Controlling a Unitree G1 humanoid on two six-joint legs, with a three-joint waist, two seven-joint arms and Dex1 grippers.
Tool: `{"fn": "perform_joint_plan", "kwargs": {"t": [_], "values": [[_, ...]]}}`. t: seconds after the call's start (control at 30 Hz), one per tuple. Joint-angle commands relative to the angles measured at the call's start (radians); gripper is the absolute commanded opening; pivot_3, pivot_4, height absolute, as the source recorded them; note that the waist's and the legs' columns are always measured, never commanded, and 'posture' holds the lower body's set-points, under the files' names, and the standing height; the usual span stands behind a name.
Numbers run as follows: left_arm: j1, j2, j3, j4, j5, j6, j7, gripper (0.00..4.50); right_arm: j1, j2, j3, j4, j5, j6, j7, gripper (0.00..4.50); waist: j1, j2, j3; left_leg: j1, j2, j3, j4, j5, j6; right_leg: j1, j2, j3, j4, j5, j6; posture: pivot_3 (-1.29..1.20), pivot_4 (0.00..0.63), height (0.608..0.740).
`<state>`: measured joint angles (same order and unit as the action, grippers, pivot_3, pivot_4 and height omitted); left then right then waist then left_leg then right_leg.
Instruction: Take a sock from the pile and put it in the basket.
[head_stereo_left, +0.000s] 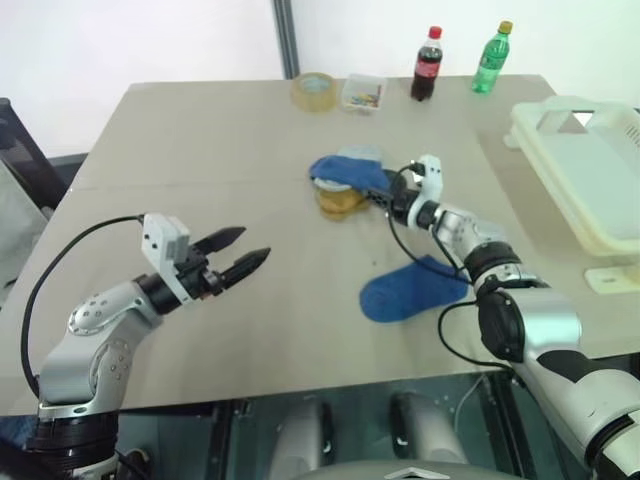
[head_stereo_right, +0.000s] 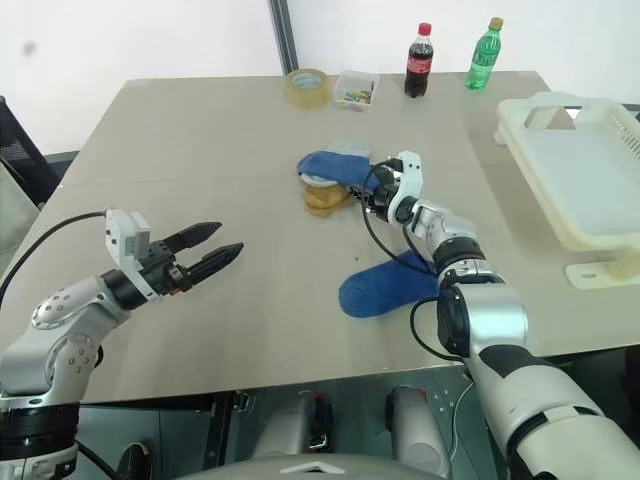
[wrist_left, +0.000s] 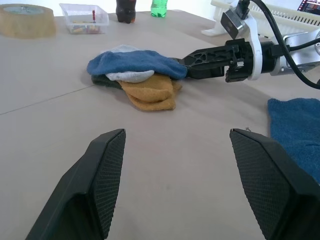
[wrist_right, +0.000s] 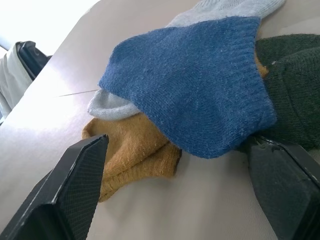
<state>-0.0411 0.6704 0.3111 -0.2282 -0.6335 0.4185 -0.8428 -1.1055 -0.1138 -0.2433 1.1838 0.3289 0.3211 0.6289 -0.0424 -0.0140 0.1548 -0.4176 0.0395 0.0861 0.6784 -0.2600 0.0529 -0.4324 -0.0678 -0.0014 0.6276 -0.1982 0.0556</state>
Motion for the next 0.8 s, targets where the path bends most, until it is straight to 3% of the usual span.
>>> {"fn": "perform_joint_plan", "kwargs": {"t": [0.03,0.27,0.8], "values": [[0.004,0.01,0.037,-0.055,-0.024,0.005,0.006,3.57,-0.046,0.009,-0.044,0.006,0.025,-0.032,-0.01,3.19,0.0,0.0,0.0,0.0,0.0,0.0,0.0,0.0,0.0,0.0,0.0,0.0,0.0,0.0,0.0,0.0,0.15,0.74],[0.01,0.012,0.047,-0.073,-0.023,0.018,0.009,3.57,-0.06,0.026,-0.066,0.031,0.019,-0.058,-0.029,0.03,0.0,0.0,0.0,0.0,0.0,0.0,-0.001,0.0,0.0,0.0,-0.001,0.0,0.0,0.0,0.0,0.0,0.15,0.74],[0.016,0.015,0.056,-0.097,-0.022,0.034,0.013,3.57,-0.042,0.02,-0.024,0.022,-0.041,-0.068,0.002,0.03,0.0,0.0,0.0,0.0,0.0,0.0,-0.002,0.0,0.0,0.0,-0.001,0.0,0.0,0.0,0.0,0.0,0.15,0.74]]}}
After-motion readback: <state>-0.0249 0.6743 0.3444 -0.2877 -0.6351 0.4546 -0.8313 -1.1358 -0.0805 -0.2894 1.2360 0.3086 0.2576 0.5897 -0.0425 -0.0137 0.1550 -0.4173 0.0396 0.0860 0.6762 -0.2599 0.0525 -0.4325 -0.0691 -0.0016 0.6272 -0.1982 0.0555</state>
